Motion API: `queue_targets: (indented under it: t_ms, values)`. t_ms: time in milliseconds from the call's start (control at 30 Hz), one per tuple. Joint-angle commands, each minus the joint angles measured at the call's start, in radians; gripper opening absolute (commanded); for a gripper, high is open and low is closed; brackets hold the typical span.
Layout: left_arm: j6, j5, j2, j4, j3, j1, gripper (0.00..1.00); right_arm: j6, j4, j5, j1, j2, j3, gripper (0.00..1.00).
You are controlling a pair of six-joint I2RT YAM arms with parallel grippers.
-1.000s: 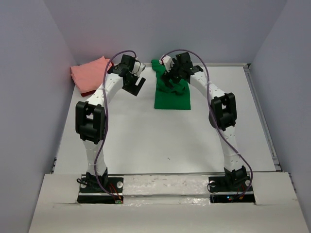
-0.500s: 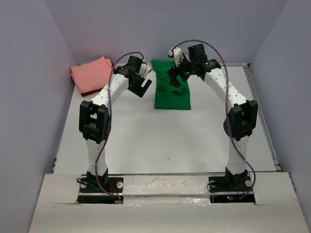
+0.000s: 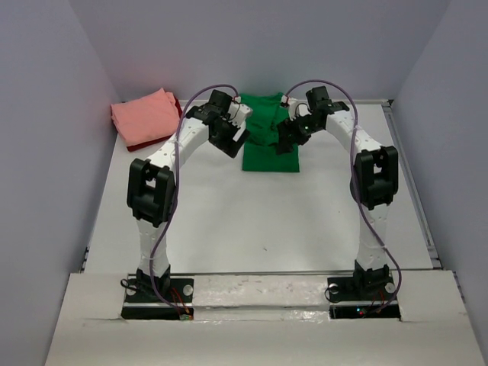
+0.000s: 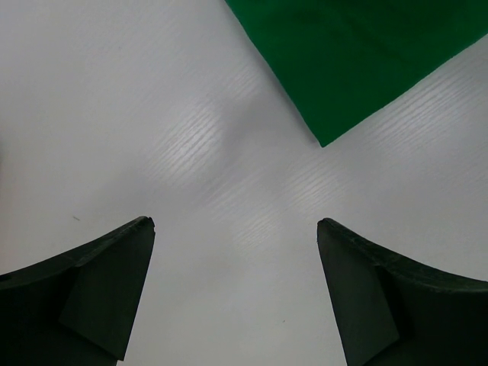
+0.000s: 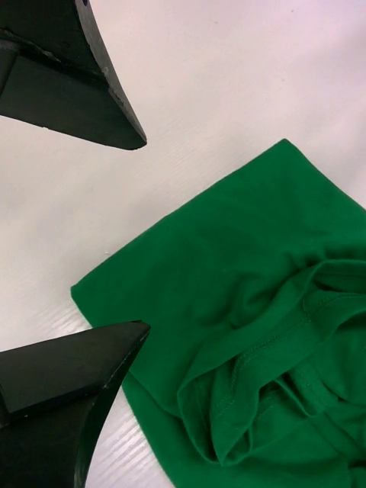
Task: Fold and stack the t-shirts
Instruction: Fold the folded rectangular tshirt in 1/3 of the way
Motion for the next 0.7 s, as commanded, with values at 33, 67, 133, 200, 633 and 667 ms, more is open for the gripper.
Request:
queue_targets:
  t_ms: [33, 67, 133, 200, 633, 667]
  values:
    - [0.000, 0.051, -0.031, -0.021, 0.012, 0.005, 0.99, 0.033, -0.052, -0.128, -0.004, 0.074, 0.119, 0.99]
    - [-0.001, 0.063, -0.031, -0.018, 0.009, 0.007, 0.99, 0.032, -0.061, -0.142, -0.004, 0.088, 0.133, 0.99]
    - [-0.003, 0.081, -0.025, -0.013, 0.004, 0.005, 0.99, 0.033, -0.082, -0.194, -0.004, 0.124, 0.172, 0.99]
    - [-0.003, 0.091, -0.019, -0.013, 0.006, 0.004, 0.99, 0.025, -0.096, -0.199, -0.004, 0.153, 0.199, 0.99]
    - [0.003, 0.048, -0.038, -0.013, -0.005, -0.002, 0.99, 0.022, -0.151, -0.215, -0.004, 0.218, 0.313, 0.99]
    - [0.003, 0.048, -0.038, -0.013, -0.002, -0.002, 0.99, 0.019, -0.153, -0.214, -0.004, 0.210, 0.303, 0.99]
